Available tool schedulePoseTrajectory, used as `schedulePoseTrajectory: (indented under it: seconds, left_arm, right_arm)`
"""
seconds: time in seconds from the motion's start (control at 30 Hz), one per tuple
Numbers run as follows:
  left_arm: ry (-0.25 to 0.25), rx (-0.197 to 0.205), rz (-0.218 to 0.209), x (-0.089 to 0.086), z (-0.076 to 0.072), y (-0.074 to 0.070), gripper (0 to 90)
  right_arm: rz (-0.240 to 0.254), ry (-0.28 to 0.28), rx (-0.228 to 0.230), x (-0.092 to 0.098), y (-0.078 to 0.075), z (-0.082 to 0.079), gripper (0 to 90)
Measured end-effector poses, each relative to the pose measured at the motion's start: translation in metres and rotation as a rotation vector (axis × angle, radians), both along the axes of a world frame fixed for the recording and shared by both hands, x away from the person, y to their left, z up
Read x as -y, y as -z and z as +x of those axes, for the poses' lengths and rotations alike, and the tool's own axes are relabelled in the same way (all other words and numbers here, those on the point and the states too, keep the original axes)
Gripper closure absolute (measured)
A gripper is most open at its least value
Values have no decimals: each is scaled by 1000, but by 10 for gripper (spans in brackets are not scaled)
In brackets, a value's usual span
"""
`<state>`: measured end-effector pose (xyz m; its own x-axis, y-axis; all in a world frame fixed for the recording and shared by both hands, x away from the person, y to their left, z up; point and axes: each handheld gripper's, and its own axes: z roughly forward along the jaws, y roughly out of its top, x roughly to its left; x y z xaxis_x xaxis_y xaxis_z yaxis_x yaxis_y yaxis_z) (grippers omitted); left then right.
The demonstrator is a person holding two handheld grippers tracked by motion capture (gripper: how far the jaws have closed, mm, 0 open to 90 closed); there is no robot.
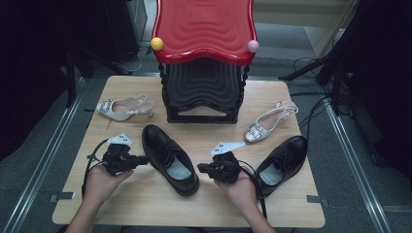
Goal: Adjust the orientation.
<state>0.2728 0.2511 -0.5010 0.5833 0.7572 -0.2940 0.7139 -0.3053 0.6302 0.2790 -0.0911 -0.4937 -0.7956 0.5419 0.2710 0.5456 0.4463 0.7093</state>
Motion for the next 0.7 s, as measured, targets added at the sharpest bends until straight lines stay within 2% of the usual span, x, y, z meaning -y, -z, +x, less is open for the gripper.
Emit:
schedulePoseTrajectory:
  seconds: [0.07, 0.2, 0.3, 0.37, 0.43, 0.5, 0.57, 0.7]
  left_arm:
    - [-19, -17, -1, -2, -3, 4, 899]
    - [-40, -33, 13, 2, 0, 12, 898]
    - [-31, -49, 28, 9, 5, 18, 893]
    - [-34, -43, 34, 12, 6, 20, 893]
    - [-33, -45, 24, 11, 6, 20, 893]
    - [-37, -46, 16, 11, 6, 21, 892]
    - [-39, -45, 18, 11, 5, 21, 893]
    - [-42, -45, 17, 12, 6, 21, 898]
  right_arm:
    - [-1, 5, -2, -4, 1, 5, 900]
    - [-7, 1, -15, -15, 9, 15, 900]
    - [-7, 7, -32, -22, 14, 22, 900]
    - [-3, 4, -41, -26, 16, 26, 900]
    - [2, 3, -46, -30, 19, 30, 900]
    - [4, 3, -49, -31, 20, 31, 900]
    - [17, 11, -71, -31, 22, 32, 900]
    - [7, -3, -71, -32, 21, 28, 900]
